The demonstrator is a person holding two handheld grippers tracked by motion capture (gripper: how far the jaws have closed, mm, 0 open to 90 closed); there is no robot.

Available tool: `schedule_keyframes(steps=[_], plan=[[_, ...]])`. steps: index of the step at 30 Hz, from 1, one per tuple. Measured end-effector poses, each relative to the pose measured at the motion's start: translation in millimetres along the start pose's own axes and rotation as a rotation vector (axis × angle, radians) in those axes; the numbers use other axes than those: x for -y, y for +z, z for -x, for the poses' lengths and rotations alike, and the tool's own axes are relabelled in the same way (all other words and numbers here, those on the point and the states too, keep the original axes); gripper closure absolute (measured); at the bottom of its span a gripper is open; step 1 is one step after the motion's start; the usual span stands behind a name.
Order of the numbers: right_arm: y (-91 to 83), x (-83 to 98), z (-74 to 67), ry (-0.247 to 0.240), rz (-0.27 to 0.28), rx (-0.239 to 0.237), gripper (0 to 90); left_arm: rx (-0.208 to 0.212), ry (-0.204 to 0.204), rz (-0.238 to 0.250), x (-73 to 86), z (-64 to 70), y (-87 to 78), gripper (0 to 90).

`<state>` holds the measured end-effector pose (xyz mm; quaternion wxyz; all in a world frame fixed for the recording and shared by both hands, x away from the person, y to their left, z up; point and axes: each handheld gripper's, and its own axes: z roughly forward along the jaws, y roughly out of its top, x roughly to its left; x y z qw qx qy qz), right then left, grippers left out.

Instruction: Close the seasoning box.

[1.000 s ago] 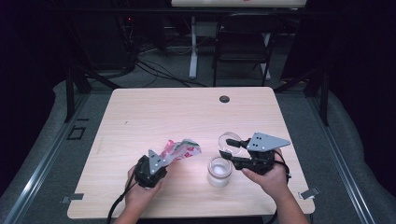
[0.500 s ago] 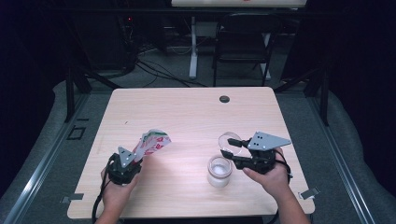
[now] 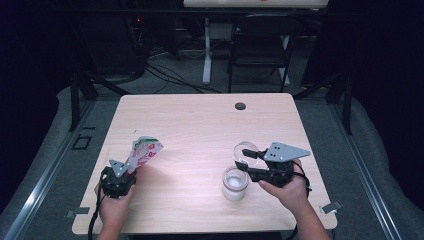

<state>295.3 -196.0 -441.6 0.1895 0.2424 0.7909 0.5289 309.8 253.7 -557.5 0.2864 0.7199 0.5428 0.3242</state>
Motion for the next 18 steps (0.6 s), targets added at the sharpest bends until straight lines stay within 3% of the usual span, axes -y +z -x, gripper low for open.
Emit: schedule_keyframes(steps=[6,10,15,18], plan=[[-0.1,0.9,1.2,0.002,-0.004,0.017,53.9,-0.004,-0.012,-0.037,3.0,-0.8,7.4,68.2],[0.2,1.8,2.0,0.003,-0.005,0.021,52.9,0.018,-0.01,-0.048,3.9,0.7,8.7,64.9],[-2.8,1.6,4.2,0.011,0.002,0.038,52.2,0.049,-0.005,-0.05,4.5,0.6,10.4,53.1],[-4.9,1.2,6.1,0.02,0.009,0.043,51.7,0.051,-0.008,-0.024,2.9,0.9,7.4,45.8]])
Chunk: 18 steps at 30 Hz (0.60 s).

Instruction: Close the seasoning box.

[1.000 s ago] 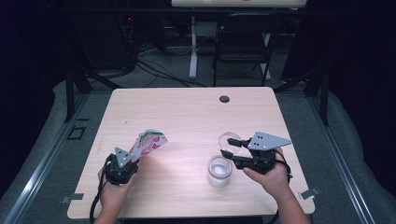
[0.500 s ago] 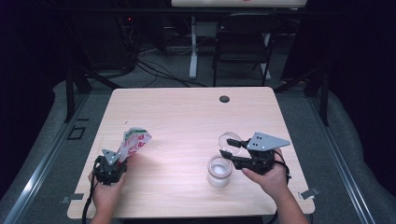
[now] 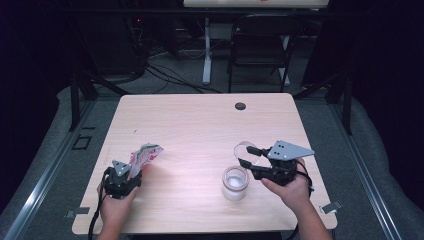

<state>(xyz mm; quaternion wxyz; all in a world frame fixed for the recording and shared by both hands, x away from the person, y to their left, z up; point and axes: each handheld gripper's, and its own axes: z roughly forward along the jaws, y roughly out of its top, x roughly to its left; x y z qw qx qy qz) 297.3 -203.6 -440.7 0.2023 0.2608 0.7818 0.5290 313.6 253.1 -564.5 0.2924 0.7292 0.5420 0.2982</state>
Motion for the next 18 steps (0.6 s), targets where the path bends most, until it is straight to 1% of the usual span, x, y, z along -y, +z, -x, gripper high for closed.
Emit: schedule_keyframes(steps=[2,4,6,7,9,14,18], plan=[[-1.1,-0.2,0.9,0.003,0.005,0.008,51.0,0.006,0.0,0.023,-2.0,1.0,-4.1,41.2],[-2.6,-0.4,2.4,0.009,0.008,0.011,50.2,0.015,0.001,0.03,-2.7,2.6,-6.1,35.8],[-4.4,-0.6,4.2,0.013,0.014,0.015,49.6,0.035,0.008,0.028,-3.1,4.2,-7.5,29.2],[-5.4,-0.7,5.0,0.017,0.019,0.017,49.6,0.042,0.015,0.031,-3.2,5.7,-8.4,27.7],[-7.5,-0.6,7.4,0.023,0.022,0.024,49.6,0.04,0.025,0.042,-3.6,7.4,-10.1,26.3],[-9.8,0.6,11.7,0.04,0.024,0.051,48.8,0.044,0.027,0.056,-4.8,11.1,-14.6,26.3],[-11.2,2.0,15.1,0.05,0.02,0.062,48.3,0.051,0.035,0.088,-7.0,16.9,-22.3,25.9]])
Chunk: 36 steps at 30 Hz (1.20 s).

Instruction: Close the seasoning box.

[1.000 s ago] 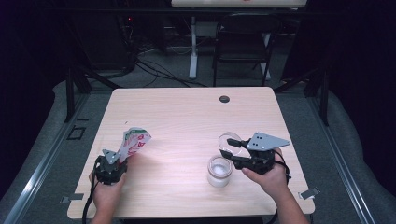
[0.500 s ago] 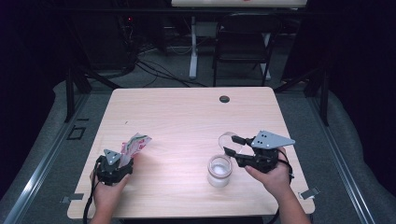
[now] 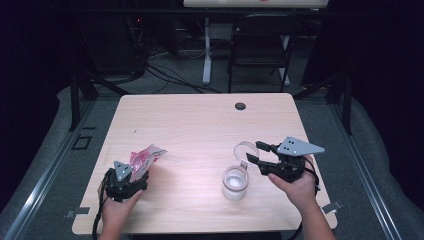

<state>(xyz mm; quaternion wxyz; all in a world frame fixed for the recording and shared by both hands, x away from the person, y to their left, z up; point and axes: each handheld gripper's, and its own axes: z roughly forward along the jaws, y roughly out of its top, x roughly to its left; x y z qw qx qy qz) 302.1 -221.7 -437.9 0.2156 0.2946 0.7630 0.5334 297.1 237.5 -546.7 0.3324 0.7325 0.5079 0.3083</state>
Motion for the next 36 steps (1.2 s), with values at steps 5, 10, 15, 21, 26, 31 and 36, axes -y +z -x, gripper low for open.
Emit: schedule_keyframes(steps=[5,10,15,21,26,31,36], plan=[[0.9,2.5,3.3,0.016,-0.009,0.014,48.0,0.037,0.008,0.025,-4.1,9.7,-3.6,21.8],[4.4,7.8,8.3,0.031,-0.028,0.031,46.8,0.084,0.039,0.029,-6.2,21.3,-3.5,20.0],[10.9,15.2,12.9,0.053,-0.057,0.034,46.4,0.101,0.064,0.024,-7.7,31.4,-3.7,20.1],[14.7,18.7,14.0,0.062,-0.081,0.039,47.9,0.131,0.097,0.039,-9.4,44.8,-6.2,20.9],[16.7,20.0,12.7,0.062,-0.084,0.039,53.1,0.151,0.109,0.047,-10.8,53.0,-7.6,21.1],[16.3,21.1,13.3,0.07,-0.089,0.048,63.1,0.172,0.137,0.046,-12.0,61.4,-7.2,21.2],[15.1,20.6,12.1,0.049,-0.086,0.058,69.8,0.192,0.152,0.042,-12.2,69.5,-5.8,21.6]])
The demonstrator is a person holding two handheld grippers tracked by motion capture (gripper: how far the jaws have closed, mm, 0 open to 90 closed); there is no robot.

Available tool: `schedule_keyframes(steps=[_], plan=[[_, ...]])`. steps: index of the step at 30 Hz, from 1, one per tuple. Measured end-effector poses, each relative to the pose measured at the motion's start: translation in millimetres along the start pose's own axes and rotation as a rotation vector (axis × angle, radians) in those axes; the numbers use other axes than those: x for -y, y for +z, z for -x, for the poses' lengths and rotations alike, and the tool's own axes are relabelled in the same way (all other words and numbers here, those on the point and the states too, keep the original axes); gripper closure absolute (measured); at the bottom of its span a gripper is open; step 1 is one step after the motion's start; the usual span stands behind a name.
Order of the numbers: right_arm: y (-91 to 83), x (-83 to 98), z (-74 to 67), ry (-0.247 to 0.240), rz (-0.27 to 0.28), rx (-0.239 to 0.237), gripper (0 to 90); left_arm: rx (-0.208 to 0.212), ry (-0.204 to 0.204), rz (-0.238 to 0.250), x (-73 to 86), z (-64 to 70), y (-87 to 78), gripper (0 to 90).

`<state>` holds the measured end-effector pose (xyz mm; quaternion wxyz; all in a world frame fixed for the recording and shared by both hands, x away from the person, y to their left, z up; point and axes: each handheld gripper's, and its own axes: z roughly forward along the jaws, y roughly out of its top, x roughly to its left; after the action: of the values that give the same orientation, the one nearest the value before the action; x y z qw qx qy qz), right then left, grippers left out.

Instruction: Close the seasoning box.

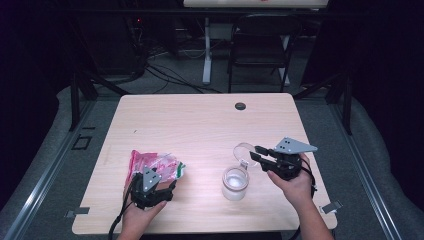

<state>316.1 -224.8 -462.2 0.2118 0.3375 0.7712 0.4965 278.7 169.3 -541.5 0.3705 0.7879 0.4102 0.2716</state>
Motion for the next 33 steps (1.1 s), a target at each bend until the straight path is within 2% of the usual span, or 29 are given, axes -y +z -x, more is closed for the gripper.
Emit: schedule_keyframes(steps=[8,17,19,23,33], plan=[[-1.0,-2.4,-7.7,-0.072,-0.016,0.026,70.1,0.028,0.034,-0.011,-1.3,10.1,4.0,21.8],[-2.2,-2.9,-14.7,-0.13,-0.015,0.009,68.2,0.043,0.045,-0.001,-4.2,15.3,4.4,23.0],[-2.3,-2.7,-16.1,-0.135,-0.014,-0.003,67.4,0.038,0.052,-0.008,-5.1,15.1,4.8,23.2],[-2.9,-2.1,-19.7,-0.15,-0.015,-0.014,66.4,0.035,0.037,0.002,-6.7,13.8,5.2,23.7],[-3.1,0.5,-30.4,-0.182,-0.024,-0.016,63.5,0.042,0.049,0.005,-11.0,15.6,8.9,25.3]])
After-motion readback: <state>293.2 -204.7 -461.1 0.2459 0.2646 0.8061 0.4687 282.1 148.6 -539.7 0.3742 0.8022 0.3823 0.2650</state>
